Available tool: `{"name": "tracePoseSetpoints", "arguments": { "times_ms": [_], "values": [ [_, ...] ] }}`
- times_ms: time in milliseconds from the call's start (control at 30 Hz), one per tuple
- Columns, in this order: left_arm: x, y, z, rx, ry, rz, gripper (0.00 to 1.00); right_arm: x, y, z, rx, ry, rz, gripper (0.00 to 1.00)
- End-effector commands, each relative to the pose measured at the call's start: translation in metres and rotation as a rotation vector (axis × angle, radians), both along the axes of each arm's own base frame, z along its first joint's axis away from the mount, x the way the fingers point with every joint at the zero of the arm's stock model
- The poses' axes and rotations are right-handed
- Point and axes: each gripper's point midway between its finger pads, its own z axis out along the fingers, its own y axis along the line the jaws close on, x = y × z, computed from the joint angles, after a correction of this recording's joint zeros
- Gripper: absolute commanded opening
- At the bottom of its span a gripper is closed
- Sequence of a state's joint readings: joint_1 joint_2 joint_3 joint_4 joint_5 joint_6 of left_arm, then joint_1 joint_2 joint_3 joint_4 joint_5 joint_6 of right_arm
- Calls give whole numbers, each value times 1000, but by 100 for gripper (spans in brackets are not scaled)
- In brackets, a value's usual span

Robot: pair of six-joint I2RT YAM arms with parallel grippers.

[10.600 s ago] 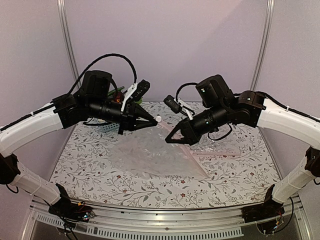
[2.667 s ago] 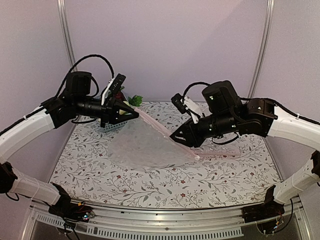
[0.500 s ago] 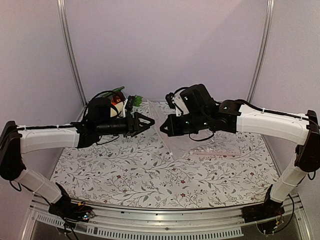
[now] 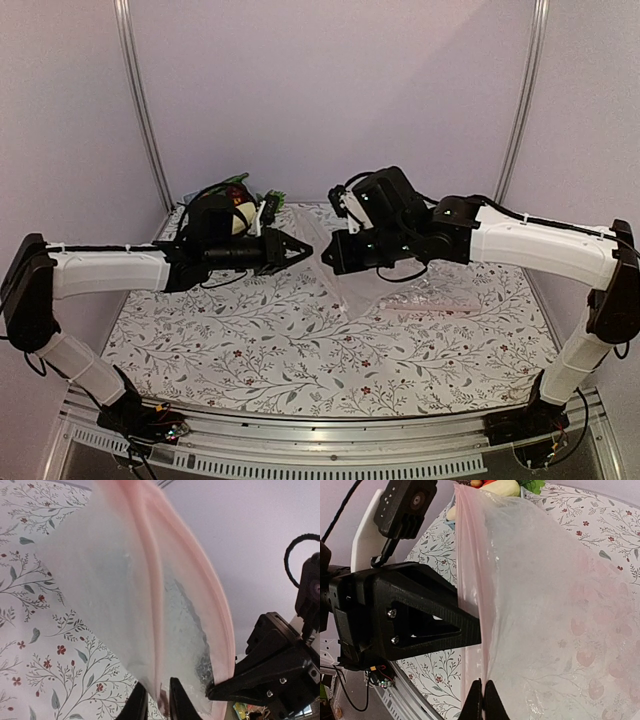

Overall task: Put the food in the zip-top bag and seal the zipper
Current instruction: Open the zipper food storage bag at the center of the board.

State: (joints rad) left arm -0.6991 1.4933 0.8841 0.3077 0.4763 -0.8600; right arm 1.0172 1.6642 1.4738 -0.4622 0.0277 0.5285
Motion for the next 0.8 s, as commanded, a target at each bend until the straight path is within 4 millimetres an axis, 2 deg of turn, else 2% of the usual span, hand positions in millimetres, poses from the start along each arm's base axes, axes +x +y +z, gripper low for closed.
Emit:
{"name": "tracePoseSetpoints", "arguments": {
  "times_ms": [0,167,433,767],
  "values": [
    [2,-1,-9,78,-1,21,12,5,-6,-2,-87,-51,-42,0],
    [6,12,-29,185,15,73,4,9,-17,1,-131,-88,-96,0],
    [8,29,-55,324,43,128,3,2,-19,26,-122,-158,-113,0],
    [8,28,-60,393,17,142,3,-10,-19,42,-188,-296,-215,0]
  ]
}}
